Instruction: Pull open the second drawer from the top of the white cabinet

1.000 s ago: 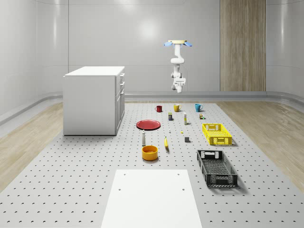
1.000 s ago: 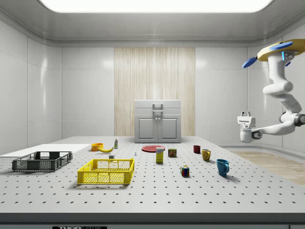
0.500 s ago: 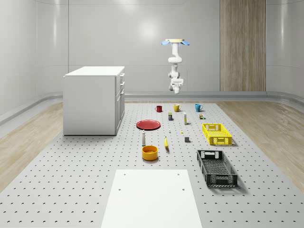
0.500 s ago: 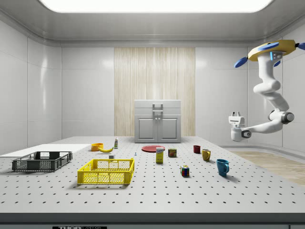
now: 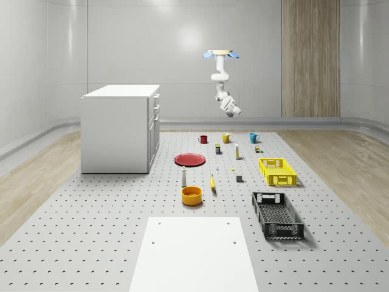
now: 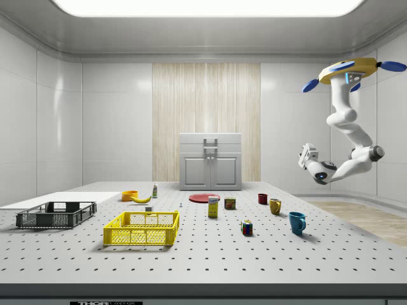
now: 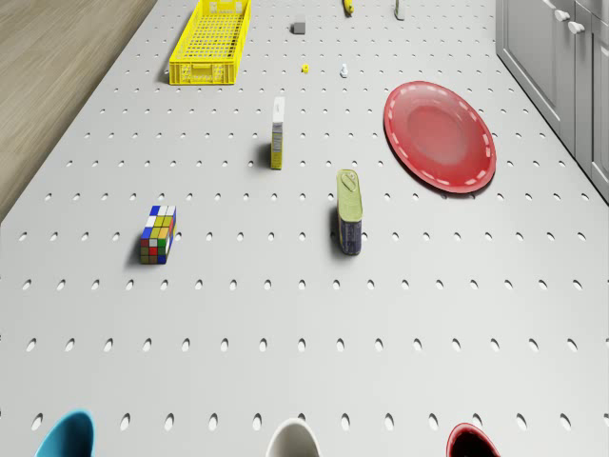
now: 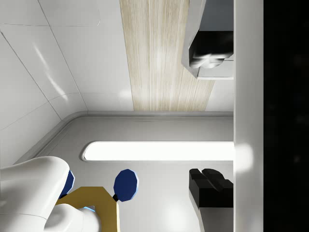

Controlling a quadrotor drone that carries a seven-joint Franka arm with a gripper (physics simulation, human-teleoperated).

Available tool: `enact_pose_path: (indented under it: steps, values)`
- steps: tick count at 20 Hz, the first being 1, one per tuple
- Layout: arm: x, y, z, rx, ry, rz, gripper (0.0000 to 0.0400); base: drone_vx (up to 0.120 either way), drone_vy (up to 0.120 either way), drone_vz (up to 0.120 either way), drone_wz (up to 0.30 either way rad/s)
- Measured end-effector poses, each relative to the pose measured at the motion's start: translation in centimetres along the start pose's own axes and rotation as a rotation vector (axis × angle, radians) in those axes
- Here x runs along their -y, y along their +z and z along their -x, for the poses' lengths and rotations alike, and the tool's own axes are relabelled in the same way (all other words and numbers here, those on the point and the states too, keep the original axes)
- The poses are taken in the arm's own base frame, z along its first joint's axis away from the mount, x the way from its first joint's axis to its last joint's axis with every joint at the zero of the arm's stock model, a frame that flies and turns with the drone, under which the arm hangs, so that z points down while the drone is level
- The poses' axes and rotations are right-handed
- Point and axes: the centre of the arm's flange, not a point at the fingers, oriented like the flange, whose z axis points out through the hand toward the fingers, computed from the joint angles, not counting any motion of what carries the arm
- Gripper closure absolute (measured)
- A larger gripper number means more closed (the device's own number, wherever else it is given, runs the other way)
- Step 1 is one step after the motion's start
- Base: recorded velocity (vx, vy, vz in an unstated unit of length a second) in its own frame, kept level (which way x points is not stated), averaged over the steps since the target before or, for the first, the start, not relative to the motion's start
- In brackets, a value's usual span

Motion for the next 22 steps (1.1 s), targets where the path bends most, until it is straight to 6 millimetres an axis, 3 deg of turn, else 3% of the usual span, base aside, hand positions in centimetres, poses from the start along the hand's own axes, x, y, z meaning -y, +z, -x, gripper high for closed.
enact_pose_path:
  steps: [8,20,22]
  values:
    - [-2.6,0.7,-2.7,0.28,0.002,-0.275,0.0098,0.12,-0.12,0.0,0.0]
    - [-3.3,1.2,-3.4,0.359,0.003,-0.352,0.01,0.12,-0.12,0.0,0.0]
    - [-3.3,1.2,-3.4,0.362,0.003,-0.355,0.01,0.12,0.0,0.0,0.0]
